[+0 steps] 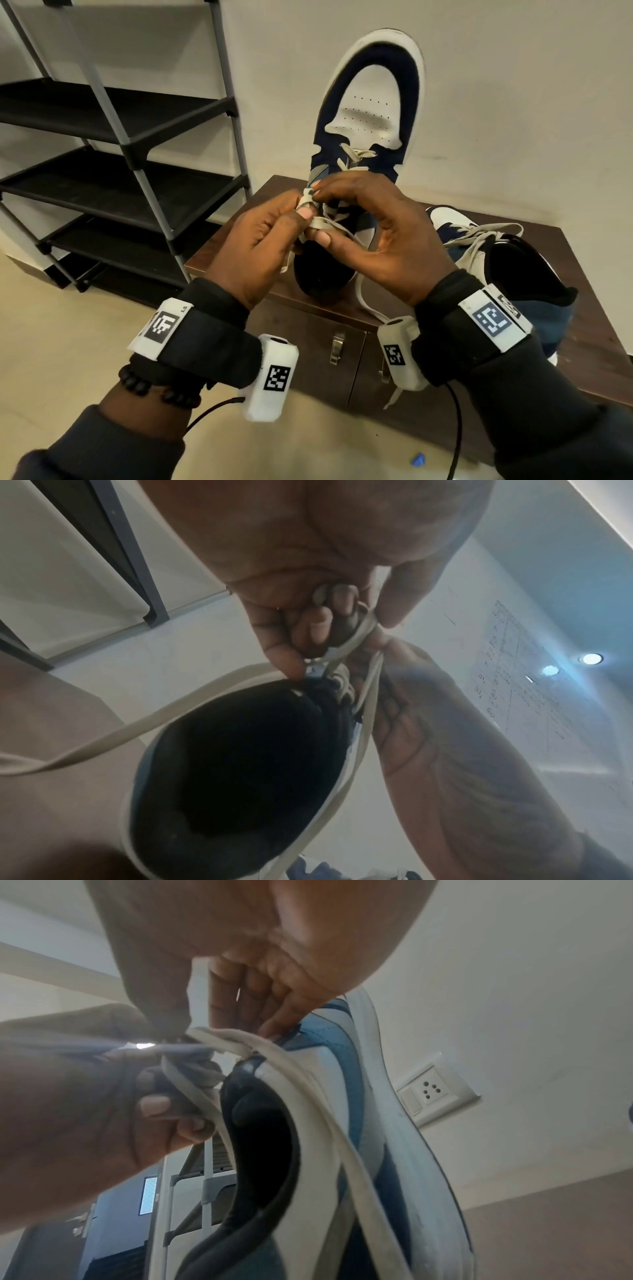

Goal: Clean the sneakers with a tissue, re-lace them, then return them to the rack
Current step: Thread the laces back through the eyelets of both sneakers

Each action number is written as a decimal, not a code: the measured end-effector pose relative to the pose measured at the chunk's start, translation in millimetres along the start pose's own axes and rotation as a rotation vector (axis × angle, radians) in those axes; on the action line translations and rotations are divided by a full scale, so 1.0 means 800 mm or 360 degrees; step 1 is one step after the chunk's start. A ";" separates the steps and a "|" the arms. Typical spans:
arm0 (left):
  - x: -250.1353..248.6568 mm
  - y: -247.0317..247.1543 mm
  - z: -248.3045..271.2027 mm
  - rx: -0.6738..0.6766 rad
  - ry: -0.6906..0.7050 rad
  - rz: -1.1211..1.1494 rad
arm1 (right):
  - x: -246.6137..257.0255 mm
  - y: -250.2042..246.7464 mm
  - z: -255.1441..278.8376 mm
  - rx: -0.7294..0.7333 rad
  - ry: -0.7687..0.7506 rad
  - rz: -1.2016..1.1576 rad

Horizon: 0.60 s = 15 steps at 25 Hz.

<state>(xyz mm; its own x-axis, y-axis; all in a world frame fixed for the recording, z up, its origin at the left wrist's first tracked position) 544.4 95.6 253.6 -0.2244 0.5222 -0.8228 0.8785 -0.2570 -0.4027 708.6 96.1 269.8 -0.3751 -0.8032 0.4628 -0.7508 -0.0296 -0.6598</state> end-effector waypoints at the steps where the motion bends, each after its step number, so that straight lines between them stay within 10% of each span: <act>1: 0.000 -0.001 0.001 0.0002 -0.0032 -0.0047 | -0.002 -0.001 0.000 0.0033 0.0018 0.0049; 15: 0.000 0.010 0.004 0.0269 -0.0394 -0.0330 | -0.011 0.010 -0.006 0.0115 -0.0062 0.0078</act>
<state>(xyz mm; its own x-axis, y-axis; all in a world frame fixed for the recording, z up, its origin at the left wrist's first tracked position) 549.7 90.8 249.2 -0.5039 0.3701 -0.7805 0.7261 -0.3079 -0.6148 703.8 105.9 263.4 -0.3881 -0.8272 0.4064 -0.6905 -0.0311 -0.7226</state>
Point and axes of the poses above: each hand's wrist, its own z-axis away from the middle knuckle, its own y-axis out of the palm, x = y × z, the point moved 3 cm from there along -z, towards the middle knuckle, and after that the axes turned 10 degrees about x, right-handed, at the moved point
